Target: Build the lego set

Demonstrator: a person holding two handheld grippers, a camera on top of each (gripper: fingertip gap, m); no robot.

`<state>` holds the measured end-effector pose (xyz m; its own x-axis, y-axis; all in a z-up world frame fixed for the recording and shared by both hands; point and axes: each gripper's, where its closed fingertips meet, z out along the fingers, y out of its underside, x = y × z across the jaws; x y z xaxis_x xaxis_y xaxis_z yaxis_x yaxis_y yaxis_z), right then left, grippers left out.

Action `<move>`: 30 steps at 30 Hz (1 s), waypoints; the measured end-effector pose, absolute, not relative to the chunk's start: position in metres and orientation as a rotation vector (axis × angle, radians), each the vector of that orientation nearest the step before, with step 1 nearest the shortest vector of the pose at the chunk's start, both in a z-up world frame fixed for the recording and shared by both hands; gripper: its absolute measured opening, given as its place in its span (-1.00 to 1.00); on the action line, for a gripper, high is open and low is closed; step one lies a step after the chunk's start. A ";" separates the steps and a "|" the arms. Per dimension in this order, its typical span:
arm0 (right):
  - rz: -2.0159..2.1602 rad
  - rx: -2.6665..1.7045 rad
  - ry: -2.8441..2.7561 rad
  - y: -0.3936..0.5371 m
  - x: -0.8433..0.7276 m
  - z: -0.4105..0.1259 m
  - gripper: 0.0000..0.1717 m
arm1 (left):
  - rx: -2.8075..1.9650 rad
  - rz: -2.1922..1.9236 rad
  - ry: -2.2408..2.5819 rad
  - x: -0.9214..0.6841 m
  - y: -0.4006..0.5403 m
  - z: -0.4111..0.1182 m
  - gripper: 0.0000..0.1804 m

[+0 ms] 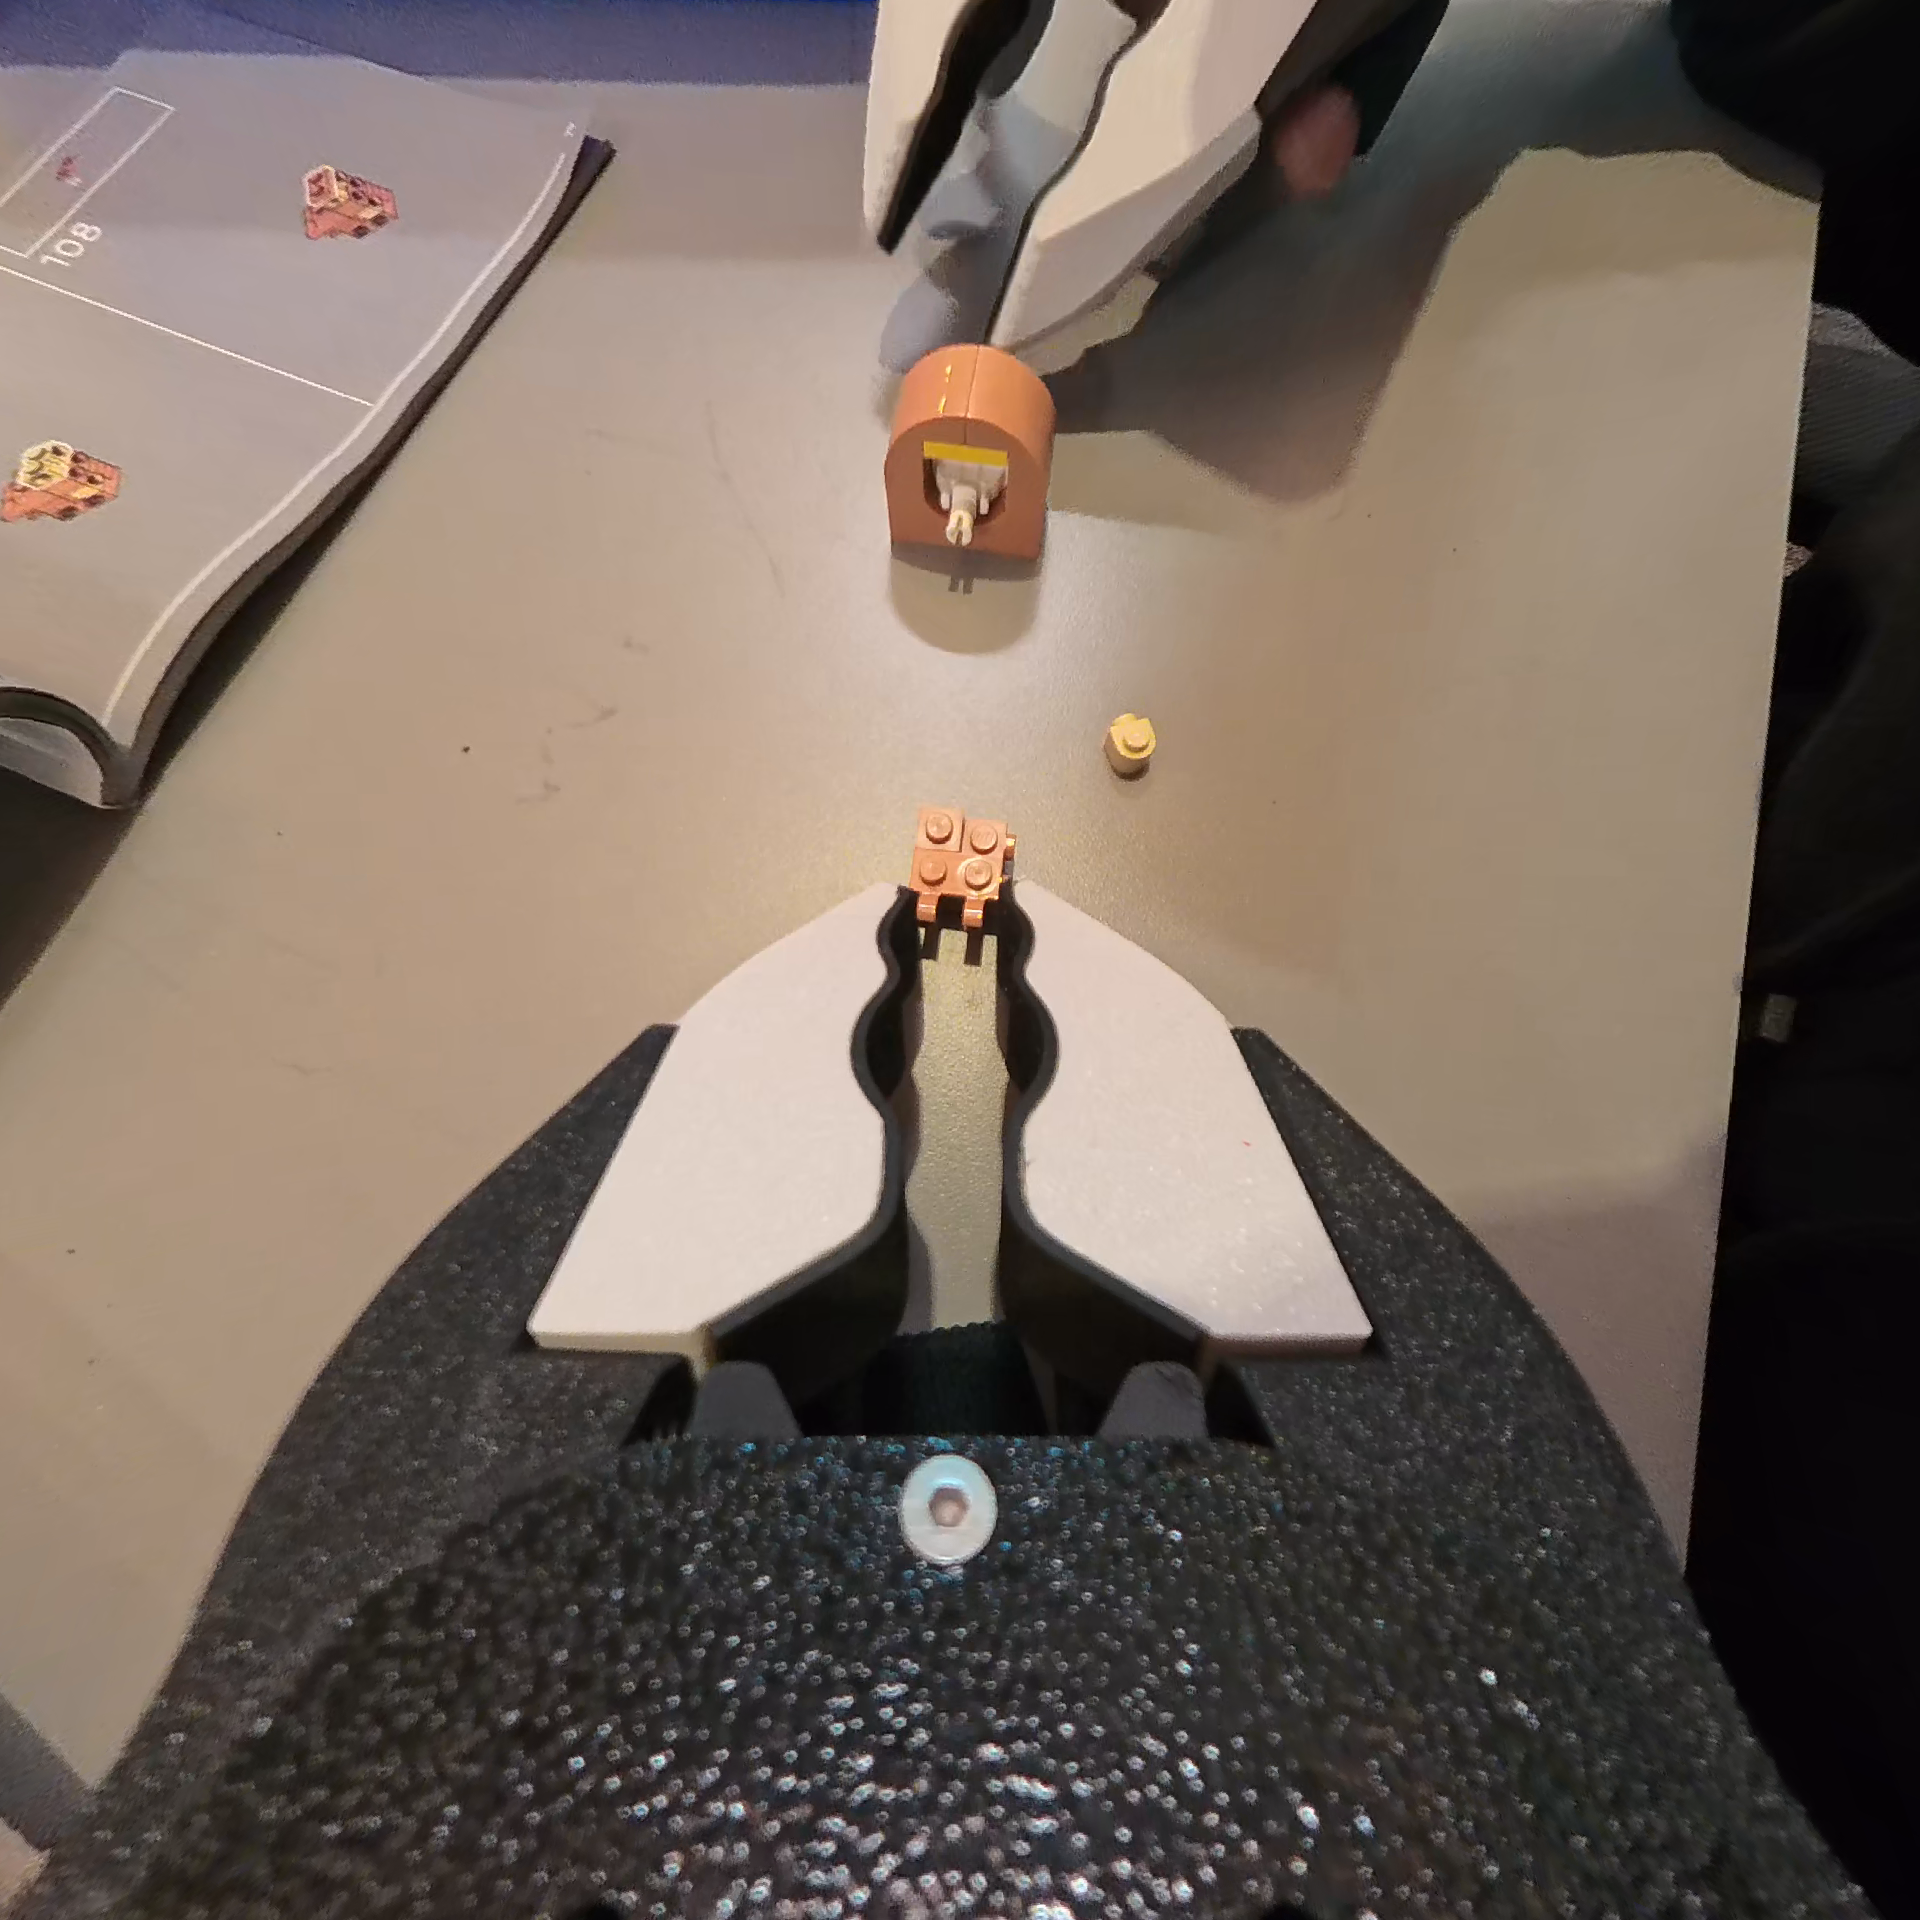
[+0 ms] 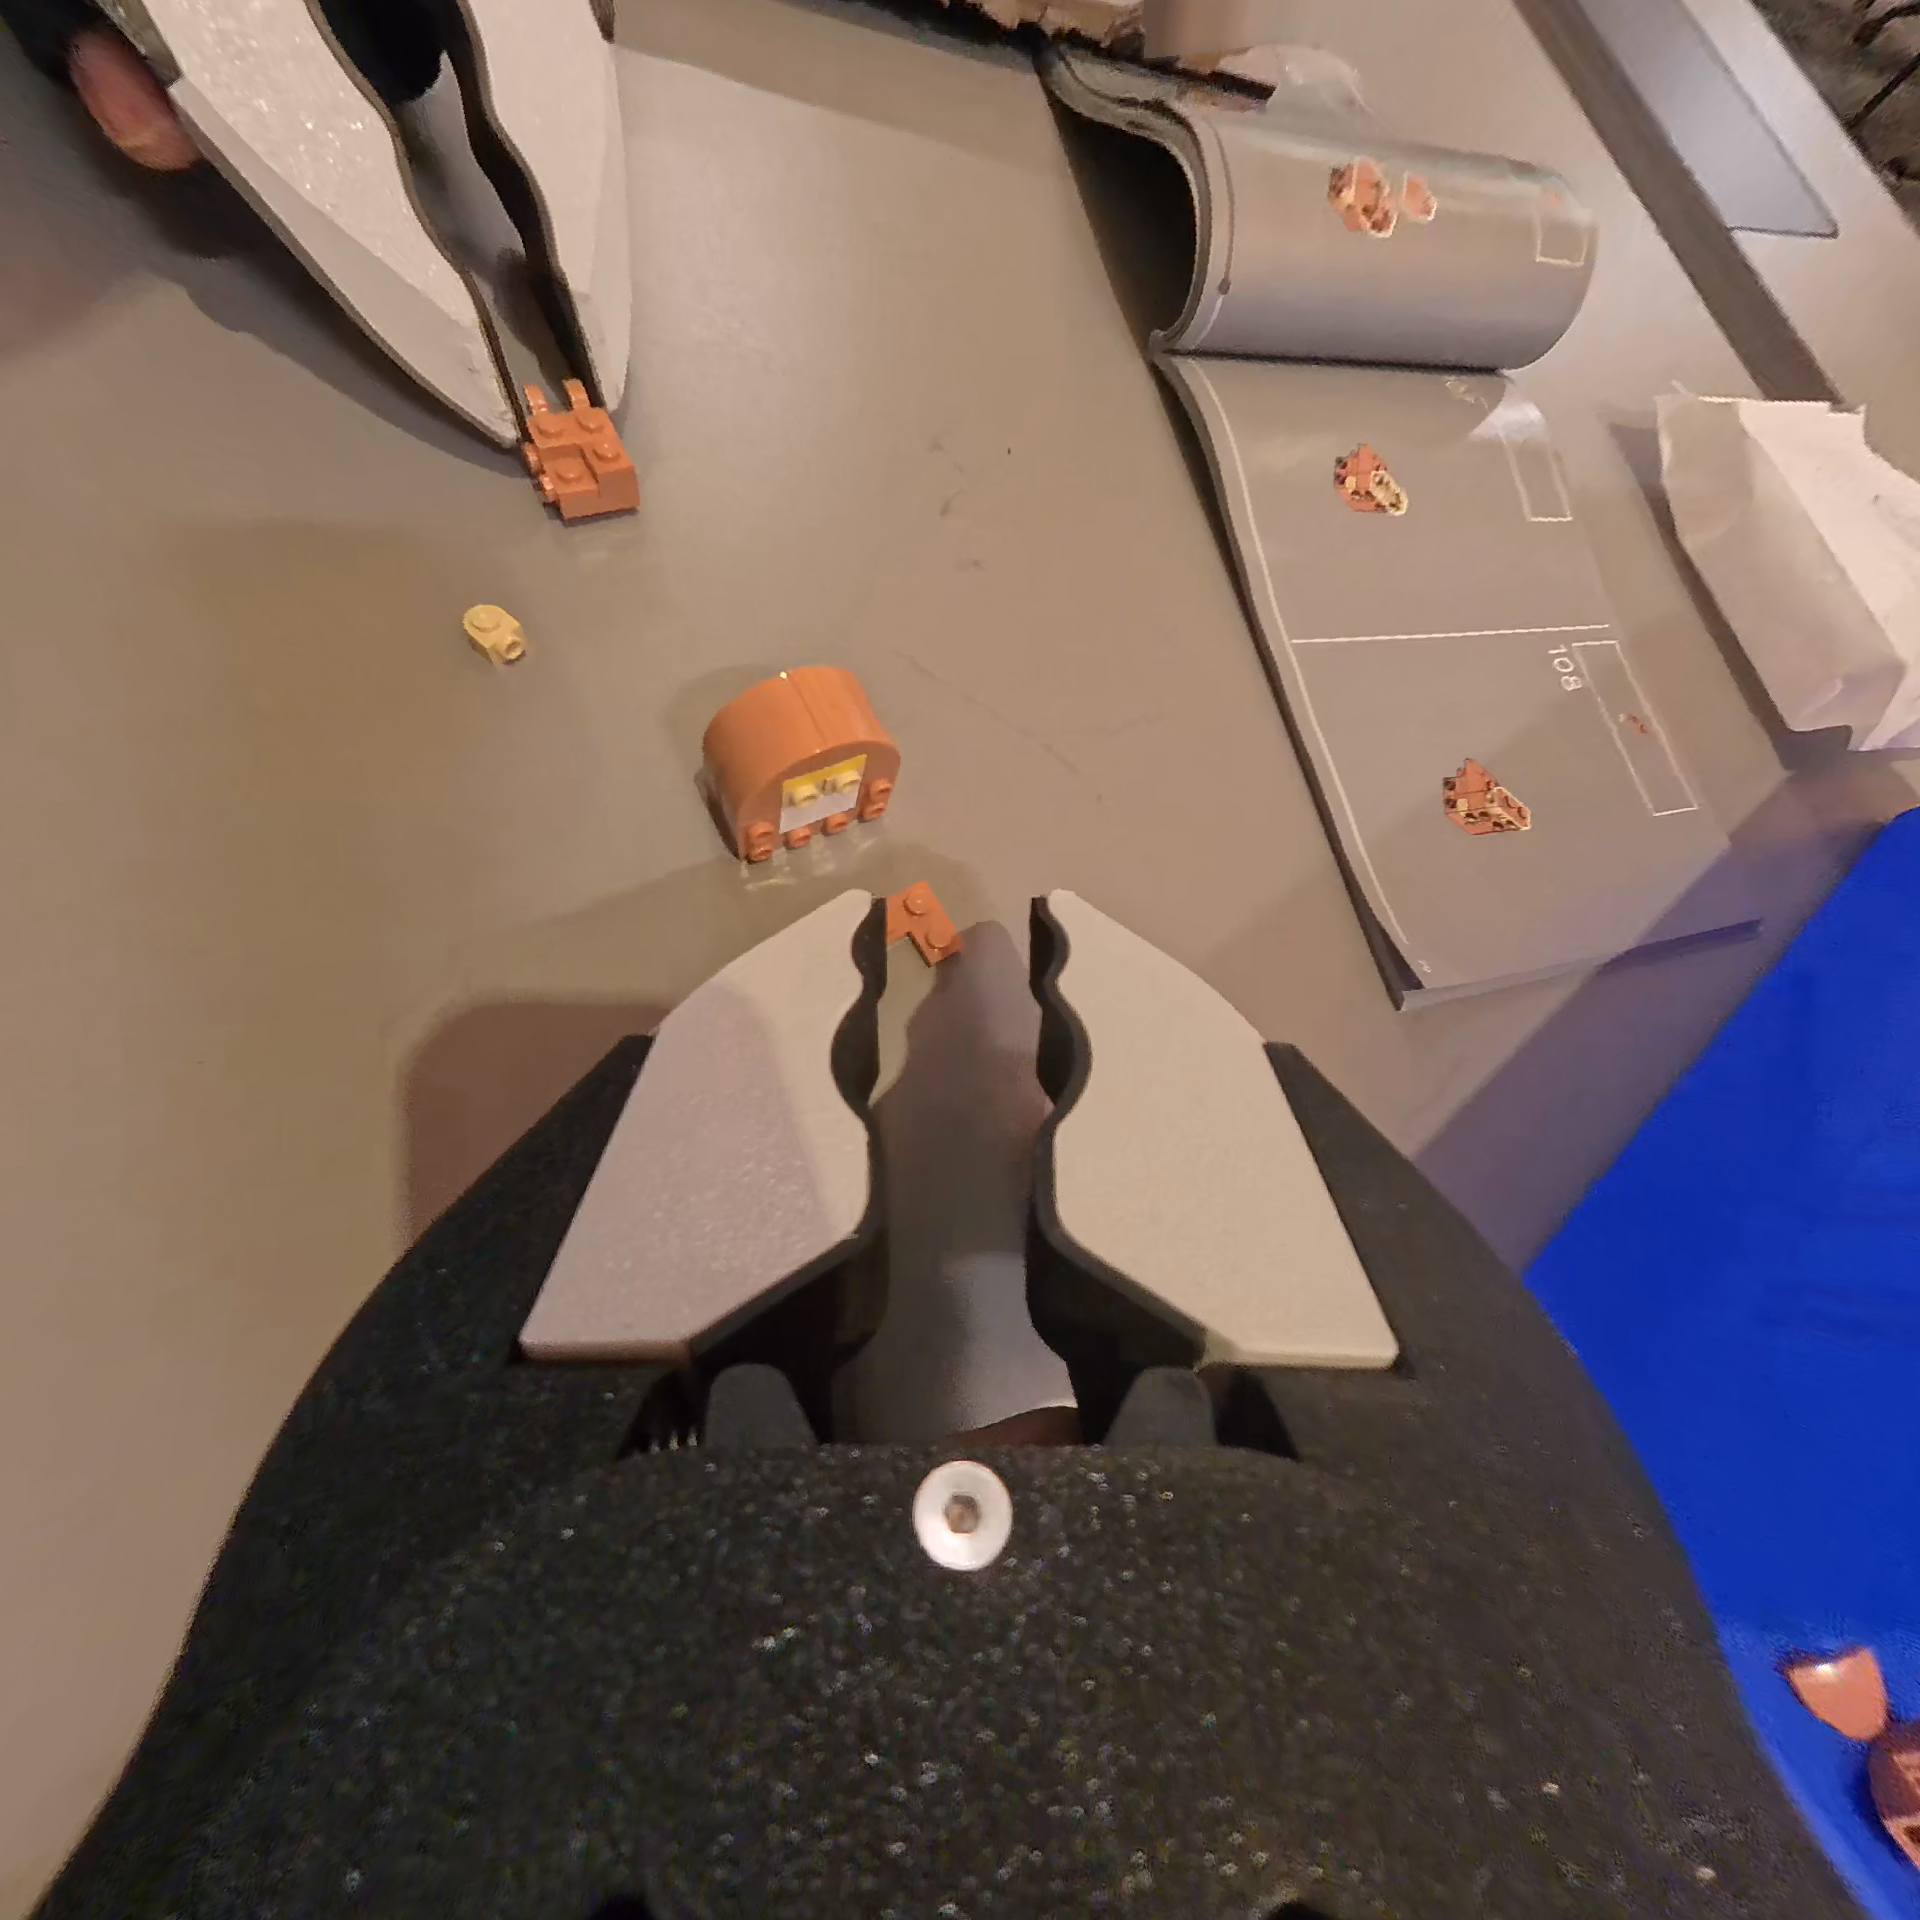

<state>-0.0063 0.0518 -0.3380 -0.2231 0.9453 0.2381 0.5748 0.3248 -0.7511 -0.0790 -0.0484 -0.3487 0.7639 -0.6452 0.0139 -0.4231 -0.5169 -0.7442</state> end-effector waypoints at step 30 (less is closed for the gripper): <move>0.774 -1.135 -2.214 -0.040 -0.042 -0.349 -0.81 | -2.167 -0.362 0.916 -0.070 -0.057 -0.352 -0.78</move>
<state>-0.0421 -0.0402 -0.3492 -0.5070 0.8399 0.1935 0.5364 0.4832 -0.6919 -0.0698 -0.0569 -0.3520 0.7048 -0.7089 -0.0270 -0.4994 -0.4688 -0.7286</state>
